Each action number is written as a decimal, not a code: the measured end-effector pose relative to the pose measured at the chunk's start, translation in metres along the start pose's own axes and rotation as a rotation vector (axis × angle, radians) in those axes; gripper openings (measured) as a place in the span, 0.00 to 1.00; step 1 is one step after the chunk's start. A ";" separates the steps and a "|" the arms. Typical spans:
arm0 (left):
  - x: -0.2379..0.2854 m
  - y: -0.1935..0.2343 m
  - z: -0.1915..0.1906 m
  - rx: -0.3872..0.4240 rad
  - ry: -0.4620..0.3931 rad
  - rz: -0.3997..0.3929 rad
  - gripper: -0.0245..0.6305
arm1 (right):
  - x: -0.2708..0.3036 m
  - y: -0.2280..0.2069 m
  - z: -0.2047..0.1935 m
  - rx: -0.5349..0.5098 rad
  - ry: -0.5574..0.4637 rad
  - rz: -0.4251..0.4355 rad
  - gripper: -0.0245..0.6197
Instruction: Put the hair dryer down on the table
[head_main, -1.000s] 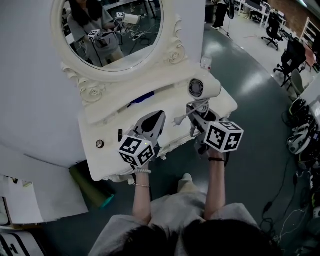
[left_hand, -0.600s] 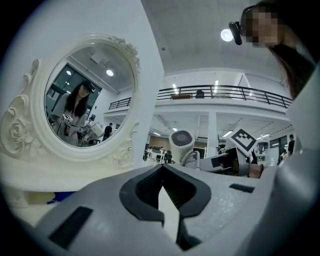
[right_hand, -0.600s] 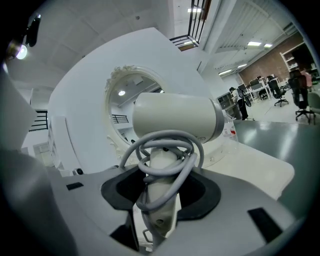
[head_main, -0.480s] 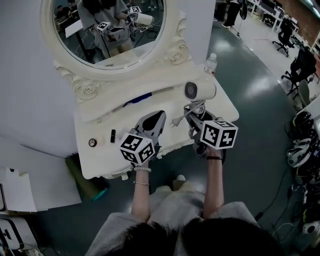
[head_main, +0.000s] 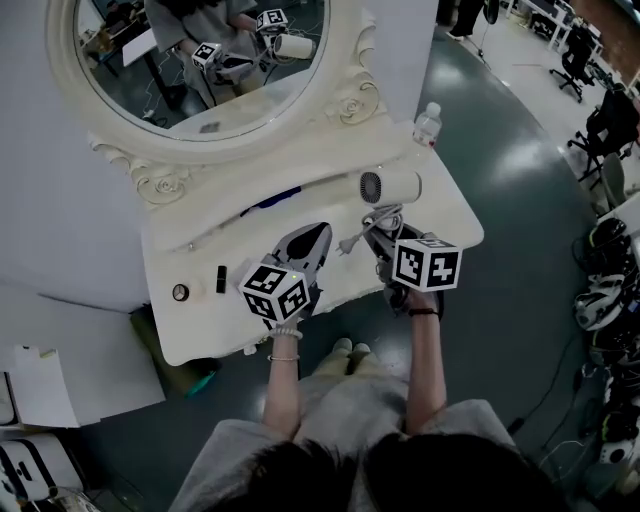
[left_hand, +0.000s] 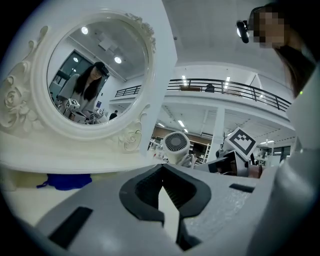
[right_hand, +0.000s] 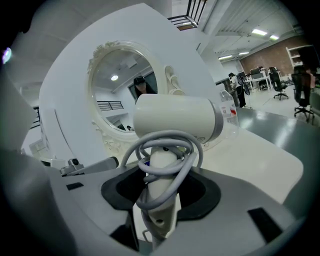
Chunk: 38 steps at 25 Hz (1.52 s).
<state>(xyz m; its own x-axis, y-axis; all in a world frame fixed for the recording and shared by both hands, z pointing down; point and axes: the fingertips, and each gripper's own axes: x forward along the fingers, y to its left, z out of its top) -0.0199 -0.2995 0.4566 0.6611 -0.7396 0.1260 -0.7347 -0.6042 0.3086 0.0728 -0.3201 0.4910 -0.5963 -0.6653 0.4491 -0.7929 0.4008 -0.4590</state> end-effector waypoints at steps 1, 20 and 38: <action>0.006 0.003 -0.004 -0.007 0.011 -0.004 0.04 | 0.005 -0.005 -0.002 0.006 0.012 -0.005 0.33; 0.057 0.042 -0.057 -0.101 0.153 -0.003 0.04 | 0.063 -0.063 -0.027 0.023 0.209 -0.065 0.33; 0.064 0.057 -0.098 -0.193 0.253 0.004 0.04 | 0.087 -0.077 -0.058 -0.028 0.400 -0.116 0.33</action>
<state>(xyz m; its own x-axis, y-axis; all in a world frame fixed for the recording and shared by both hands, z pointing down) -0.0040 -0.3523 0.5743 0.6928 -0.6301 0.3508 -0.7111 -0.5162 0.4773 0.0747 -0.3728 0.6101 -0.5001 -0.4118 0.7618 -0.8575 0.3584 -0.3691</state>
